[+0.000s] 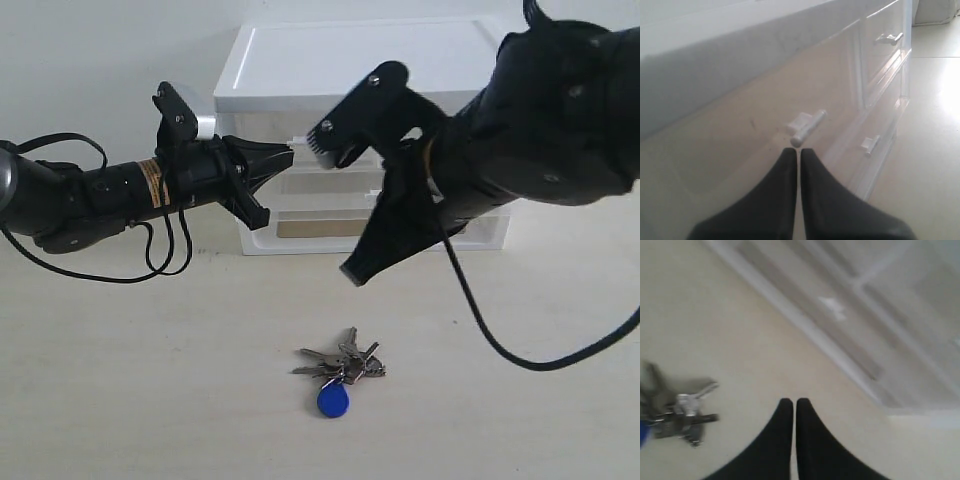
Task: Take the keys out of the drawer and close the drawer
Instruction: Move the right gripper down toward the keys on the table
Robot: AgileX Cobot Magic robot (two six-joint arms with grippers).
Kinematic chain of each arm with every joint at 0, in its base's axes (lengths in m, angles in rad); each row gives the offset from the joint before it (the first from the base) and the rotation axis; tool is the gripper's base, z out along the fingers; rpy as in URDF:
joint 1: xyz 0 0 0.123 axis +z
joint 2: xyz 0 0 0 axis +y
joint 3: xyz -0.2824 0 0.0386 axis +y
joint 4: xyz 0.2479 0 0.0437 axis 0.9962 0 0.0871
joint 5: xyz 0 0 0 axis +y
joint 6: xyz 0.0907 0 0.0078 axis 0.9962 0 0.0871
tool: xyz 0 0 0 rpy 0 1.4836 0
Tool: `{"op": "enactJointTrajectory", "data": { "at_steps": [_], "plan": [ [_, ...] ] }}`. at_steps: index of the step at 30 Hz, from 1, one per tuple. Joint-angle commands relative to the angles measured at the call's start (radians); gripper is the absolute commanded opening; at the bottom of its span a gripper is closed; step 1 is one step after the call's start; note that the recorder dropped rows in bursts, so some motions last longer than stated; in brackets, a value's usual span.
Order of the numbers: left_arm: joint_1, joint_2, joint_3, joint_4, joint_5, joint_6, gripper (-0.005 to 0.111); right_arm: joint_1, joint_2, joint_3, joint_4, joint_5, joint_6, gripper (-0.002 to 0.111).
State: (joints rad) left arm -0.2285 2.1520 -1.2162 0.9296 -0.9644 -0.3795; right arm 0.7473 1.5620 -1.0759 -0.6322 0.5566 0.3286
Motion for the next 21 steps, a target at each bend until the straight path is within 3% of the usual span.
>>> {"op": "enactJointTrajectory", "data": {
  "at_steps": [1,3,7,9,21],
  "plan": [
    [0.018,0.001,-0.024,-0.268,0.100,-0.003,0.004,0.000,0.050,-0.054,0.374,0.020,-0.353,0.004],
    [0.018,0.001,-0.024,-0.268,0.100,-0.001,0.004,0.000,0.083,-0.068,0.402,0.040,-0.368,0.015],
    [0.018,0.001,-0.024,-0.268,0.102,-0.001,0.004,0.000,0.145,-0.088,0.433,0.083,-0.364,0.050],
    [0.018,0.001,-0.024,-0.268,0.102,-0.001,0.004,0.000,0.172,-0.090,0.474,0.075,-0.364,0.059],
    [0.018,0.001,-0.024,-0.268,0.102,-0.001,0.004,0.000,0.330,-0.090,0.582,0.032,-0.427,0.059]
  ]
}}
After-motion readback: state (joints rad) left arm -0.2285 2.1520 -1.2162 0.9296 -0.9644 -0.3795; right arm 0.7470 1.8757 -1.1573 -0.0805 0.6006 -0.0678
